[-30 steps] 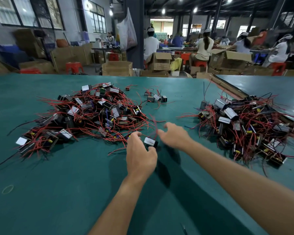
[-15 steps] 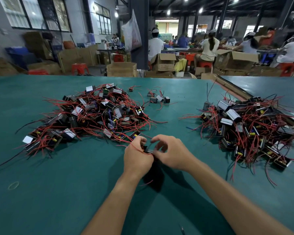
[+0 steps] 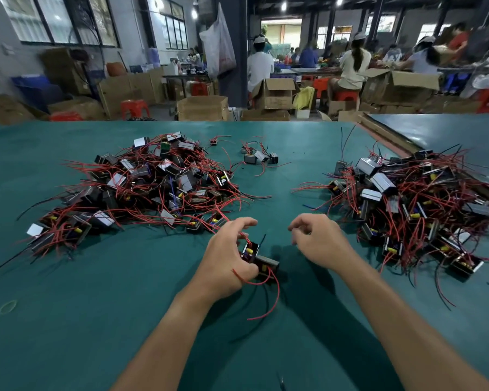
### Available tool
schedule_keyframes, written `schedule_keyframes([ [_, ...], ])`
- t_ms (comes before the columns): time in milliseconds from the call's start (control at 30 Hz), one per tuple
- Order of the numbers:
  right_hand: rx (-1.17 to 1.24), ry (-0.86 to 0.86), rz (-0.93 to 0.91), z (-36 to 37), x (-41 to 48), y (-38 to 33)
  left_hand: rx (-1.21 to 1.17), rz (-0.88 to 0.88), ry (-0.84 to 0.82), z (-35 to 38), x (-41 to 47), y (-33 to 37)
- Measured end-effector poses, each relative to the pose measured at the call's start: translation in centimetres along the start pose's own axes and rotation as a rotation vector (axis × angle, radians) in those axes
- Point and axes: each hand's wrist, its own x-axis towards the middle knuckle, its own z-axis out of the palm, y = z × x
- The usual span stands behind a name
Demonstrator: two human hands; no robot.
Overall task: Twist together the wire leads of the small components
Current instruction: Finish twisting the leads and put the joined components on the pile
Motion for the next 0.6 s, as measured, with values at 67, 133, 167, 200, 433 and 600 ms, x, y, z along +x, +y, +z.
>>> schedule_keyframes([
  [67, 0.036, -0.063, -0.042, 0.3, -0.4, -0.9, -0.053, 0.01, -0.05, 0.1, -0.1, -0.2],
  [133, 0.093, -0.155, -0.117, 0.2, -1.1, -2.0, -0.138, -0.013, -0.079, 0.1, 0.0, -0.4],
  [167, 0.133, -0.211, -0.156, 0.0, -1.5, -2.4, -0.169, -0.024, -0.084, 0.1, 0.1, -0.4],
  [200, 0.181, -0.272, -0.19, -0.1, -1.8, -2.8, -0.19, -0.029, -0.082, 0.1, 0.2, -0.4],
  [433, 0.348, -0.549, -0.311, 0.1, -2.6, -3.1, -0.2, -0.09, 0.119, -0.1, 0.9, -1.1],
  [600, 0.216, -0.484, -0.384, 0.6, -2.8, -3.3, 0.036, -0.009, 0.221, -0.5, 0.6, -1.1],
])
